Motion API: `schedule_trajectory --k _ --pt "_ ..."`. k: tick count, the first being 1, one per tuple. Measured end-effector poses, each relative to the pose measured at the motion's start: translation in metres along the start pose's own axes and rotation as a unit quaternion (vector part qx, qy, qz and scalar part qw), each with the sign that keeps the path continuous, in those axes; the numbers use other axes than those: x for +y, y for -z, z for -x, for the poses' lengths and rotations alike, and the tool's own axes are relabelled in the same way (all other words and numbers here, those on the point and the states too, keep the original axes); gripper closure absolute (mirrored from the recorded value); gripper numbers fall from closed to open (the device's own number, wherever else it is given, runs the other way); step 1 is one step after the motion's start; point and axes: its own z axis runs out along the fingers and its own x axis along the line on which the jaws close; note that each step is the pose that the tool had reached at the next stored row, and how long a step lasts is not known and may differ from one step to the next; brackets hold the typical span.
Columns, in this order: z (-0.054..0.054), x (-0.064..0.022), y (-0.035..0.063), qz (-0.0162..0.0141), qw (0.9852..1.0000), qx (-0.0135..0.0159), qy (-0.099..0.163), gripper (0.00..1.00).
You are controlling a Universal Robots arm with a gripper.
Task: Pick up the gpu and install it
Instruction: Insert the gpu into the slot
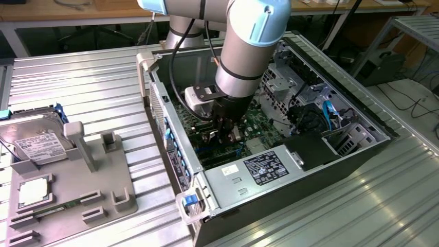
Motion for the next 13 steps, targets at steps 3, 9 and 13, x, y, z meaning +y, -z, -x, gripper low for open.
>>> schedule_trajectory --k 3,9,13 --pt "0.0000 0.0000 0.0000 0.0000 1.0000 0.0000 0.000 0.72" --pt "0.0000 0.0000 -0.0005 0.0000 1.0000 -0.0001 0.000 0.72" --pt "-0.0001 0.0000 -0.0011 0.0001 1.0000 0.0002 0.000 0.72"
